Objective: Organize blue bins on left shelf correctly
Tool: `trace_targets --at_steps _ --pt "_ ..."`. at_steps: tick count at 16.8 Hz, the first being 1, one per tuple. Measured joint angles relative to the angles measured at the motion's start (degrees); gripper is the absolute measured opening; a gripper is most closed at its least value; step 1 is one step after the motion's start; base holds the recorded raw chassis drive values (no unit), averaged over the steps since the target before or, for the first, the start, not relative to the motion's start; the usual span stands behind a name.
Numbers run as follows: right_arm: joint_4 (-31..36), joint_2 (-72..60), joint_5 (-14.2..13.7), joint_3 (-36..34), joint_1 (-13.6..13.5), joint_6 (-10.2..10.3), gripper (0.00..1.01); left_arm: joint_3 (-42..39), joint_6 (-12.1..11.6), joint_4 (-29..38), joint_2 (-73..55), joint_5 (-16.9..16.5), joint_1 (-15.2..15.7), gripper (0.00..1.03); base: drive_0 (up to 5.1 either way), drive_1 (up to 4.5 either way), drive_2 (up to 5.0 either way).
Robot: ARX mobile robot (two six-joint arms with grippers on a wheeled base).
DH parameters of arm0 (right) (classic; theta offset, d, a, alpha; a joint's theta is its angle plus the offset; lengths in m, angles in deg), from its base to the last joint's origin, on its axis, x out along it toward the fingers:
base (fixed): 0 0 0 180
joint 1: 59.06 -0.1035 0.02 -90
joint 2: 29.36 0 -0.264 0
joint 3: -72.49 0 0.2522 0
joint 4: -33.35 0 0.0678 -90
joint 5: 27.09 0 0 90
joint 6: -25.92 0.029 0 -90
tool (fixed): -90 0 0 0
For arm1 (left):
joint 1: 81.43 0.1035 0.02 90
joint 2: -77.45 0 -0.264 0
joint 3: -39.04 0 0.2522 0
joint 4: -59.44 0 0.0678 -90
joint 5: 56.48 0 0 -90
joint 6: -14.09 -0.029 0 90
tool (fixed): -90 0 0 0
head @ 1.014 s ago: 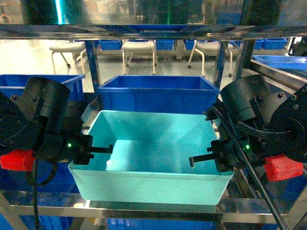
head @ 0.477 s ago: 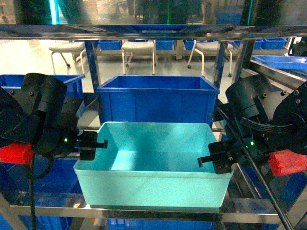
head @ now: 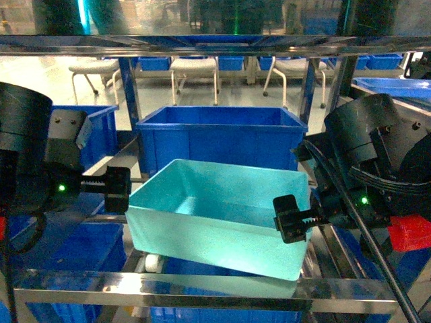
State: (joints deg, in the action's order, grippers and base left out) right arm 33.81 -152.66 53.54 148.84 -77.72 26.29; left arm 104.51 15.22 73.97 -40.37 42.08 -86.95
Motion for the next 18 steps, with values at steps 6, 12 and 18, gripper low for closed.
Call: trace_targets --at_steps 6,12,18 --pt "0.02 12.37 -0.55 -14.99 -2.34 0.0 0.98 -18.67 5.07 -11.72 18.53 0.15 -0.02 0.98 0.0 0.0 0.0" --pt "-1.38 16.37 -0.52 -18.91 -2.36 1.75 0.98 -22.14 7.87 -17.88 23.08 -2.82 -1.05 0.98 0.0 0.0 0.0" --pt "-12.17 30.95 1.07 -28.72 -3.32 10.86 0.98 -30.08 15.26 -26.4 36.11 -5.35 -4.92 0.98 0.0 0.0 0.0"
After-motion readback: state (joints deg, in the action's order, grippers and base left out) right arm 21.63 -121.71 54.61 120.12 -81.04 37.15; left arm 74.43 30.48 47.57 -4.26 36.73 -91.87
